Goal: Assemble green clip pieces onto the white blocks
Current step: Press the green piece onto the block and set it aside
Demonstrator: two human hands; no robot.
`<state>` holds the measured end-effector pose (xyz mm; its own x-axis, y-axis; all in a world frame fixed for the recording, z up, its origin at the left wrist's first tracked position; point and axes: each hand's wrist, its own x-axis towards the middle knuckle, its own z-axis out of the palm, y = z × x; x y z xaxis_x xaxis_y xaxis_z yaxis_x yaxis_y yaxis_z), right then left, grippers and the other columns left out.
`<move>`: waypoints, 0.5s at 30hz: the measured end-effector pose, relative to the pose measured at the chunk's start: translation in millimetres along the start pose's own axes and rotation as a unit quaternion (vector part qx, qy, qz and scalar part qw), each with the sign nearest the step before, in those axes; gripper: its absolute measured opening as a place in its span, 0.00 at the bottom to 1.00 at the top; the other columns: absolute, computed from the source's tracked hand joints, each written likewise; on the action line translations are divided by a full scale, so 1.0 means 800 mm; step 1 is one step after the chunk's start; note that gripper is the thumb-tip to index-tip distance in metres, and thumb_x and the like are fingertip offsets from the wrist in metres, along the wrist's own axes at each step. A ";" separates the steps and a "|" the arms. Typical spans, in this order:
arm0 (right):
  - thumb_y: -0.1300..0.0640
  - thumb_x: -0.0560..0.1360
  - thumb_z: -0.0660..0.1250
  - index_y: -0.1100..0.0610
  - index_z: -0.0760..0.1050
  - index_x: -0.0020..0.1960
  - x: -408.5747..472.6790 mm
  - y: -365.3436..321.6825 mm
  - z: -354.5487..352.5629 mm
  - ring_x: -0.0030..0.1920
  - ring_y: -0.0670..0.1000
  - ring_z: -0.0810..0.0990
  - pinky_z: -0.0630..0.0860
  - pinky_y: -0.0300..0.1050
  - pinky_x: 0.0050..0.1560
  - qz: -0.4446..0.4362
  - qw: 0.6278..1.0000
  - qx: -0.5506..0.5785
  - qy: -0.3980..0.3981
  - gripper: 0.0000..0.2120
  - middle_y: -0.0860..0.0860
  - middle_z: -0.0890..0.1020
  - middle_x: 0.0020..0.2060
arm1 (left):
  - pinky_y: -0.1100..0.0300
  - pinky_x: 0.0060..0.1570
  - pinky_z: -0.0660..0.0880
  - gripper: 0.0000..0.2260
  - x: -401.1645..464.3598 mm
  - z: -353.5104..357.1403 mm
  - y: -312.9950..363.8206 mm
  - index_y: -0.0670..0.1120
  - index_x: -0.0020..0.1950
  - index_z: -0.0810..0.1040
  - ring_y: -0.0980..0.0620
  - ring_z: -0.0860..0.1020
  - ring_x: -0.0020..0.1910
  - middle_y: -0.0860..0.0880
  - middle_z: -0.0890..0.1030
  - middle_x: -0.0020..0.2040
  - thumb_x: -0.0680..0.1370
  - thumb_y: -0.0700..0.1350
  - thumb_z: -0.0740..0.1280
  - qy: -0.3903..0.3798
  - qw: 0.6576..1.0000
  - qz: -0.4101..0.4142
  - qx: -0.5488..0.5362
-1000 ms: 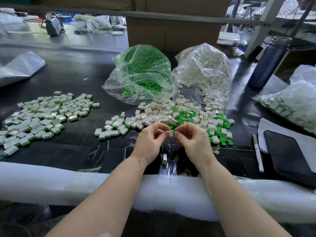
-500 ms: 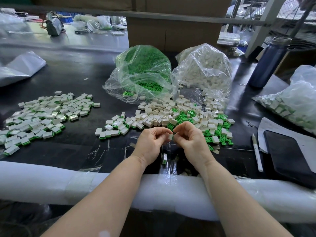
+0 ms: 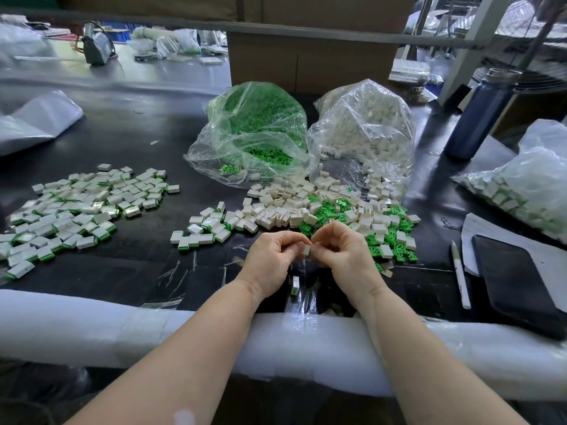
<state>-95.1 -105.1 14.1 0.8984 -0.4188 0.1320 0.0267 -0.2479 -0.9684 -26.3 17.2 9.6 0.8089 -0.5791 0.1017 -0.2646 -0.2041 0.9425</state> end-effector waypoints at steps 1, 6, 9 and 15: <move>0.69 0.72 0.67 0.57 0.74 0.41 0.000 0.000 0.000 0.33 0.48 0.75 0.74 0.40 0.36 0.003 1.000 0.017 0.010 0.08 0.54 0.78 0.33 | 0.55 0.53 0.76 0.10 0.000 0.000 0.001 0.49 0.43 0.81 0.53 0.78 0.41 0.49 0.81 0.39 0.78 0.37 0.64 0.005 1.000 -0.001 -0.021; 0.68 0.74 0.66 0.61 0.76 0.43 0.002 0.000 -0.001 0.29 0.42 0.77 0.74 0.35 0.31 0.019 0.997 0.075 0.031 0.04 0.49 0.79 0.30 | 0.54 0.50 0.76 0.07 0.000 0.002 0.002 0.51 0.53 0.77 0.49 0.76 0.40 0.50 0.78 0.43 0.78 0.41 0.64 0.004 1.000 0.018 -0.012; 0.68 0.74 0.65 0.61 0.75 0.43 0.003 0.001 -0.001 0.27 0.41 0.74 0.73 0.34 0.30 0.022 0.997 0.074 0.030 0.04 0.48 0.78 0.28 | 0.52 0.48 0.77 0.09 -0.001 0.002 0.002 0.53 0.50 0.75 0.47 0.75 0.38 0.51 0.77 0.44 0.76 0.39 0.67 0.002 0.999 0.037 0.014; 0.64 0.75 0.66 0.59 0.78 0.42 0.002 0.000 -0.003 0.30 0.43 0.77 0.76 0.35 0.33 0.021 0.997 0.070 0.014 0.05 0.52 0.81 0.33 | 0.50 0.49 0.76 0.03 0.002 0.001 0.001 0.49 0.46 0.78 0.49 0.76 0.40 0.44 0.81 0.41 0.78 0.45 0.65 0.027 1.000 0.014 0.004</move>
<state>-94.9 -108.0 14.9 0.8873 -0.4513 0.0953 0.0526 -0.1062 -0.9930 -25.7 15.5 10.2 0.8280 -0.5415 0.1452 -0.2917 -0.1950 0.9364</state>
